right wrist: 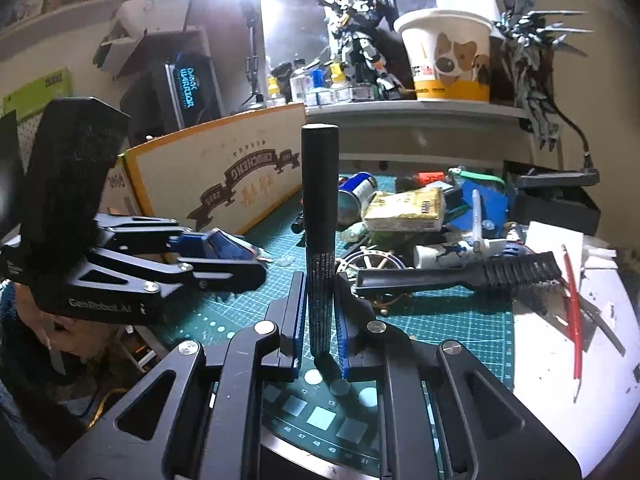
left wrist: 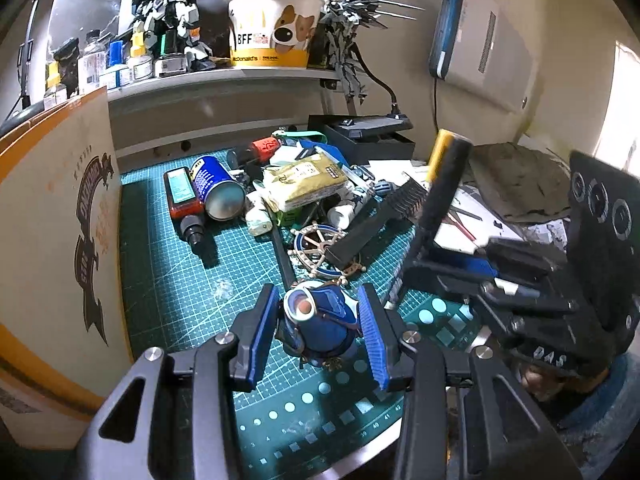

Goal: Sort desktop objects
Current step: 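Lift the black marker with the right gripper while the left holds the figure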

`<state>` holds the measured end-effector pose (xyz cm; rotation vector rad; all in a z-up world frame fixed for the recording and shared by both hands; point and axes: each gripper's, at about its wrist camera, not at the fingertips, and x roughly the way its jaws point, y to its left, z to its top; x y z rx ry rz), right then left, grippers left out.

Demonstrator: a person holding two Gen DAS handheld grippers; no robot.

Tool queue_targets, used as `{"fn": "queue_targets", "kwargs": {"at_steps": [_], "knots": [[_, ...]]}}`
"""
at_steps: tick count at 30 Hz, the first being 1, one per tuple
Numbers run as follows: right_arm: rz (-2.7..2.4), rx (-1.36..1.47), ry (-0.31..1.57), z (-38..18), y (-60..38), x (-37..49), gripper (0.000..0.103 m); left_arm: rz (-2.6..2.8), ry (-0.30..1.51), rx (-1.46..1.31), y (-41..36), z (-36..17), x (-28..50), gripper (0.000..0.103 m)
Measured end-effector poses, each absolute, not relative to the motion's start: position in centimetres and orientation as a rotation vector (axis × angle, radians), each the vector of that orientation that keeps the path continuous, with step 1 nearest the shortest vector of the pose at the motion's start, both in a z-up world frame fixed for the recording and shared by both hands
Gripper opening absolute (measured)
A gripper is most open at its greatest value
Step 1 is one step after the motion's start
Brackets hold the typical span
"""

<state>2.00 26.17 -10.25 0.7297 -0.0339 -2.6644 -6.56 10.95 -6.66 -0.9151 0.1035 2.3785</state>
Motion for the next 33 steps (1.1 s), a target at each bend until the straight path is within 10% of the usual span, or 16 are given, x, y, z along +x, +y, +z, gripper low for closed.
{"fn": "queue_targets", "kwargs": {"at_steps": [9,14,17,33], "knots": [[-2.658,0.724,0.072,-10.5,25.2,2.9,0.013,2.368,0.145,-0.87,11.9,-6.1,-7.0,0.041],[-2.672,0.68,0.108,-10.3,24.9,2.0,0.032,2.363,0.15,-0.867,12.1,-6.3,-7.2,0.041],[-2.62,0.703,0.082,-10.6,25.0,0.2,0.013,2.398,0.172,-0.86,12.0,-6.3,-7.4,0.041],[-2.734,0.827,-0.043,-8.6,26.5,0.5,0.012,2.442,0.11,-0.867,10.1,-6.1,-6.7,0.041]]}}
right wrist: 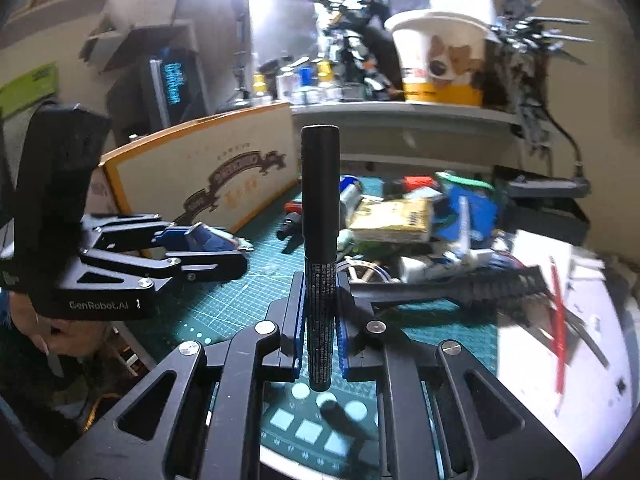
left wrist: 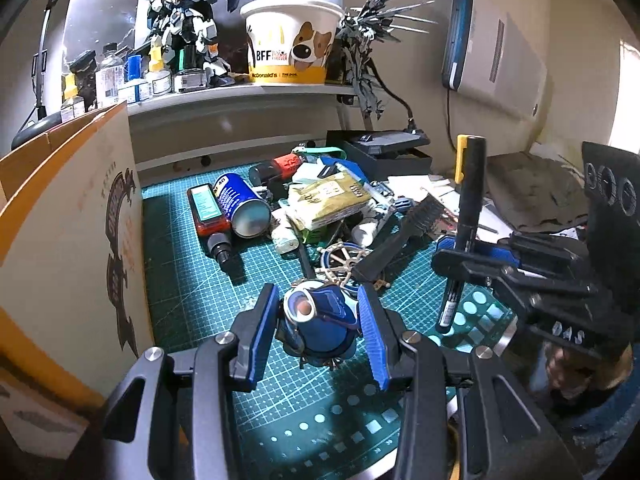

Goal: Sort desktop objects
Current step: 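Lift the black marker with the right gripper while the left holds the figure, then carry the figure and marker over the cardboard box with both tools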

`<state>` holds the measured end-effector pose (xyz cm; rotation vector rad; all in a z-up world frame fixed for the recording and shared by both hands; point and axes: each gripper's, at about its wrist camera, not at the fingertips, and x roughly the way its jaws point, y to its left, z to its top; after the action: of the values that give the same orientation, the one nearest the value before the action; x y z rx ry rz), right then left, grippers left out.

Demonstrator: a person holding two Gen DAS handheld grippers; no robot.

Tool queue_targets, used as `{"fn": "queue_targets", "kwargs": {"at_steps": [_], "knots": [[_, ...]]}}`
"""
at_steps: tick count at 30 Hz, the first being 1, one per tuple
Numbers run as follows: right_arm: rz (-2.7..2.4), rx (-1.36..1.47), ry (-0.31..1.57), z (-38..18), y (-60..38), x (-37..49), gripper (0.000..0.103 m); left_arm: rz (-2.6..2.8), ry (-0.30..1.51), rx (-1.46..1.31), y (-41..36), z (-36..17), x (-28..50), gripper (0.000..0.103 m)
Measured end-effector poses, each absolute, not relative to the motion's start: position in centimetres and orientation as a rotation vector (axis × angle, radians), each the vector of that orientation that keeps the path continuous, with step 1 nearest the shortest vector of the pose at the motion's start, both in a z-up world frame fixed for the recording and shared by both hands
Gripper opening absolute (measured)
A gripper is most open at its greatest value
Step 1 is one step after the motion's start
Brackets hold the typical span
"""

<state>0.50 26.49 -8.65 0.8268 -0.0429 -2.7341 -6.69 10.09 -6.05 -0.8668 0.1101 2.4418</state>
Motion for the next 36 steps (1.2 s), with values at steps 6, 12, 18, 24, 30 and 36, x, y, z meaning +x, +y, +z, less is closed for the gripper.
{"fn": "queue_targets", "kwargs": {"at_steps": [6,12,18,24,30,36], "knots": [[-2.79,0.837,-0.113,-6.9,27.9,0.3,0.012,2.446,0.109,-0.833,10.6,-5.7,-5.7,0.041],[-2.816,0.786,-0.082,-4.5,27.3,1.1,0.012,2.5,0.107,-0.704,9.8,-2.5,-4.1,0.041],[-2.829,0.716,-0.066,-1.8,26.6,2.3,0.013,2.566,0.082,-0.569,8.1,0.7,-2.4,0.041],[-2.852,0.649,-0.034,1.0,25.8,3.3,0.013,2.623,0.059,-0.461,6.4,3.0,-1.0,0.041],[-2.875,0.566,-0.016,4.0,24.6,4.1,0.013,2.688,0.049,-0.357,4.6,5.0,0.0,0.041],[-2.886,0.483,-0.03,6.1,23.5,4.9,0.013,2.771,0.08,-0.287,2.1,6.5,0.7,0.041]]}}
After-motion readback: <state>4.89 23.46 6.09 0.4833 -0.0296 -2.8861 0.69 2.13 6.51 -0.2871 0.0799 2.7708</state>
